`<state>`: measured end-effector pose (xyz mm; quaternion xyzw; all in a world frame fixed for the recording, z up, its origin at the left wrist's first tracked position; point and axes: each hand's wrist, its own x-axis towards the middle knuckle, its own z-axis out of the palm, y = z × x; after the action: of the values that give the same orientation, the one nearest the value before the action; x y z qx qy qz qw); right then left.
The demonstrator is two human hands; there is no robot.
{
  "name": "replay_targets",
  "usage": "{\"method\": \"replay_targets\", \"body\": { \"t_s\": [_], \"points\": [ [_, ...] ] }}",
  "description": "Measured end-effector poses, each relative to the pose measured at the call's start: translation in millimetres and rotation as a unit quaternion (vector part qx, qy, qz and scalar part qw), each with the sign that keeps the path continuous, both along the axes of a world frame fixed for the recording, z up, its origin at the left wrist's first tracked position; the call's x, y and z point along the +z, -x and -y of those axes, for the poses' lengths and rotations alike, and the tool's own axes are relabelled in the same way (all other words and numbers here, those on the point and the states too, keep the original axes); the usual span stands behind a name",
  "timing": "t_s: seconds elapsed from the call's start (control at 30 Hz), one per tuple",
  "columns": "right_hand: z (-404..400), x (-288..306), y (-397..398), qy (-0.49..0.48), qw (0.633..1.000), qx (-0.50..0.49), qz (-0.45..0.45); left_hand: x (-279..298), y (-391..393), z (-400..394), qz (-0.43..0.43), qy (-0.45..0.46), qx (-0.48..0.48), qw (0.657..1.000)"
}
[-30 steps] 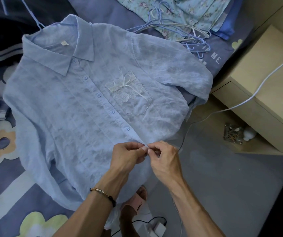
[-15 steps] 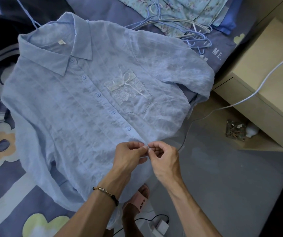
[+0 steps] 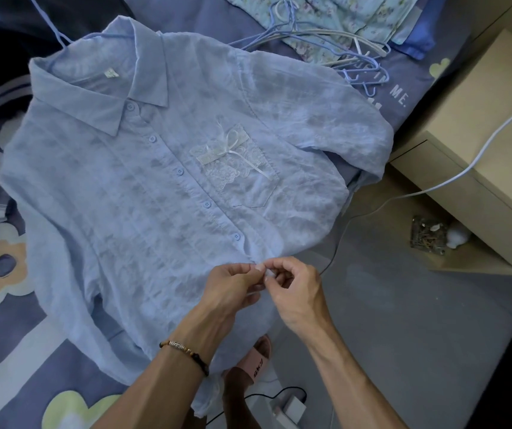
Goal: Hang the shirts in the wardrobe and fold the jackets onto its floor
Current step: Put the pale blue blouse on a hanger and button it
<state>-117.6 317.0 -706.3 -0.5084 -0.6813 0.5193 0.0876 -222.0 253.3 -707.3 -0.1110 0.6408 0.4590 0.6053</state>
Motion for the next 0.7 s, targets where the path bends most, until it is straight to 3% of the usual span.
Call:
{"method": "replay_targets", "body": {
  "t_s": [0.2,0.33,0.47,0.6,0.7],
  "points": [
    [-0.3,-1.8,2.5,-0.066,0.998,0.018,0.014,-2.8,4.4,-2.5,0.019,0.007,0.035,0.999],
    [0.4,-8.0,2.6,-0.071,0.997,0.020,0.025,-4.8,7.7,-3.4,-0.018,-0.002,0.018,1.000],
    [-7.5,-14.1,5.2,-0.003,0.999,-0.001,0.048,-6.5,12.1,-2.3,-0.089,-0.018,0.014,0.996],
    [-15.3,-17.1,9.5,0.088,0.991,-0.045,0.085,-7.2,18.9,-3.7,-0.191,-0.011,-0.096,0.977],
    [-14.0,-19.4,11.1,0.089,0.989,-0.048,0.108,-7.5,23.5,-3.5,-0.227,-0.024,-0.135,0.964]
  ]
}}
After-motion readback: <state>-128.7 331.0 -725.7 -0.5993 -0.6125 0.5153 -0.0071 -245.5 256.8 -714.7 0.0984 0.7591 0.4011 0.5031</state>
